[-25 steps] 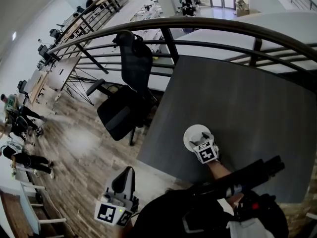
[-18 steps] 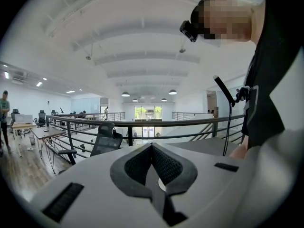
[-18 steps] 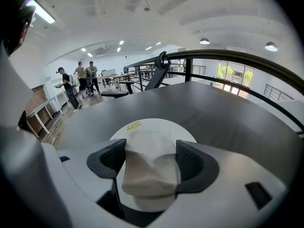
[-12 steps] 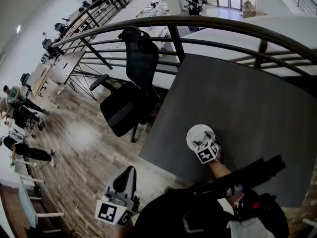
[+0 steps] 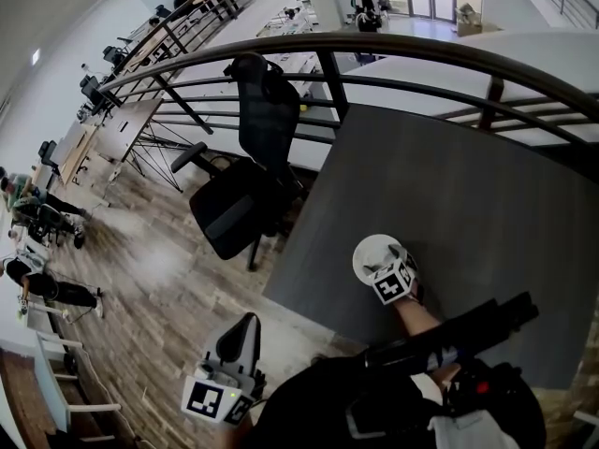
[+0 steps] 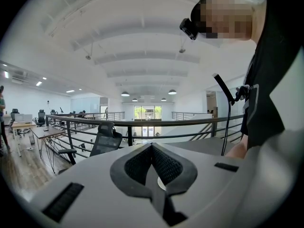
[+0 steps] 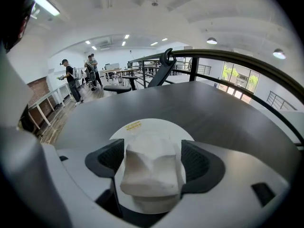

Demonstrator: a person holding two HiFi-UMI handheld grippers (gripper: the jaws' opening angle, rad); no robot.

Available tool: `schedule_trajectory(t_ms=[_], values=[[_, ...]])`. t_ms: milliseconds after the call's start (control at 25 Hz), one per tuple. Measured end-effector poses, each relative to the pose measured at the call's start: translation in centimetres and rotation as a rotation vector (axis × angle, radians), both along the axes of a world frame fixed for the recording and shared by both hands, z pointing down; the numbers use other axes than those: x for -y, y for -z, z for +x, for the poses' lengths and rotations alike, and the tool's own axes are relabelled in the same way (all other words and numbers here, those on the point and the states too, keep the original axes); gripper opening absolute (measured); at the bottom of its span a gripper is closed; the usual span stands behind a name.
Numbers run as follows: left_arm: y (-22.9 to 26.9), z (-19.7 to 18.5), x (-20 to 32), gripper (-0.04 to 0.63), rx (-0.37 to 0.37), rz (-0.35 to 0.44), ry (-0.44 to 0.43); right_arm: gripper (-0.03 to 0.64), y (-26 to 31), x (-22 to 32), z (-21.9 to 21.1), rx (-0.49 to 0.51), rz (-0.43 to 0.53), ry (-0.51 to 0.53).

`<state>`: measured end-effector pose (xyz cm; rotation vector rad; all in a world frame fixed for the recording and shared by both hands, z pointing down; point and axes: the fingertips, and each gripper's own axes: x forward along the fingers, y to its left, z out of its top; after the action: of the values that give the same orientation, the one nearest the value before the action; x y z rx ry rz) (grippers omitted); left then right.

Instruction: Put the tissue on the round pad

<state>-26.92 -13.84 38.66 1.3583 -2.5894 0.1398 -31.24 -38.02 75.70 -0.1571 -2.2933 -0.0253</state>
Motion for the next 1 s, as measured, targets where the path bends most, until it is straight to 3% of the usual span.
schedule_trajectory(t_ms=[280,440,520,600,760,880,1000], values=[[-0.6,-0.7,0.1,0.005,0.001,0.011,-0.024,0.357,4.5,-0.2,-1.4,0.164,0.022,-0.041],[-1.3,-1.3,0.4,0.005,0.004,0.017,-0.06,0.349,7.8,-0.7,-2.2,0.239,-0.027,-0.069],[-1.7,-1.7,0.5,0.005,0.002,0.031,-0.076,0.278,9.6,-0.8,-2.5,0.283,-0.043,-0.08],[-1.9,-2.0,0.7,0.005,0.004,0.05,-0.1,0.273,11.2,-0.8,-2.7,0.324,-0.045,-0.09],[-1.7,-2.4,0.9,0.005,0.022,0.077,-0.173,0.2,14.3,-1.1,-2.4,0.407,-0.042,-0.139],[-1.6,-2.4,0.3,0.005,0.02,0.079,-0.213,0.079,17.1,-1.5,-1.5,0.484,-0.024,-0.198],[-1.9,-2.5,-0.8,0.005,0.012,0.089,-0.241,0.071,18.7,-2.6,-0.6,0.522,-0.042,-0.237]])
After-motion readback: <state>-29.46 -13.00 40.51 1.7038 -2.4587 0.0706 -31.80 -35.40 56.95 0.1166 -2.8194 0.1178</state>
